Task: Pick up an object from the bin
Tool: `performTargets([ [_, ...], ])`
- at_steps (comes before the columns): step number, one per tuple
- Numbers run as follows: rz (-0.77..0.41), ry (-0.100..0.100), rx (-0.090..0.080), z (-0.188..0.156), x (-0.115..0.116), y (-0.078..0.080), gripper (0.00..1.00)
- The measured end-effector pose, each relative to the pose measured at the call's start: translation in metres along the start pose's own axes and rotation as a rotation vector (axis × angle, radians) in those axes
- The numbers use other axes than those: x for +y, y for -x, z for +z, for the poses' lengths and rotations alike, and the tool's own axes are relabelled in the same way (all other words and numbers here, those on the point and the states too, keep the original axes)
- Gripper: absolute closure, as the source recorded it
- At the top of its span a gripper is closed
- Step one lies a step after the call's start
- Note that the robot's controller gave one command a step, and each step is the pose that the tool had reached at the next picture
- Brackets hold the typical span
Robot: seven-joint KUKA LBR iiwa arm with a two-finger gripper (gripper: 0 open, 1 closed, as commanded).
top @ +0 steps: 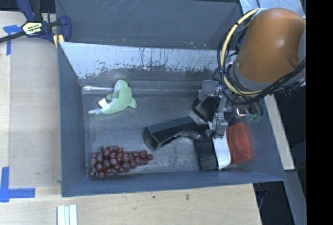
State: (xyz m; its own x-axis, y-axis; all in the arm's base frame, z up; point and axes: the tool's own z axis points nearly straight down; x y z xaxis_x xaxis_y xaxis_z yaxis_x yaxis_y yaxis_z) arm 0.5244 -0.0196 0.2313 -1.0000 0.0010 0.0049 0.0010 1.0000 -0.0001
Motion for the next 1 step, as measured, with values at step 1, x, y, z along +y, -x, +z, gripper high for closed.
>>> performTargets([
  [1, 0.000, 0.000, -0.009, -0.0043, 0.0000, 0.0016, 0.00],
])
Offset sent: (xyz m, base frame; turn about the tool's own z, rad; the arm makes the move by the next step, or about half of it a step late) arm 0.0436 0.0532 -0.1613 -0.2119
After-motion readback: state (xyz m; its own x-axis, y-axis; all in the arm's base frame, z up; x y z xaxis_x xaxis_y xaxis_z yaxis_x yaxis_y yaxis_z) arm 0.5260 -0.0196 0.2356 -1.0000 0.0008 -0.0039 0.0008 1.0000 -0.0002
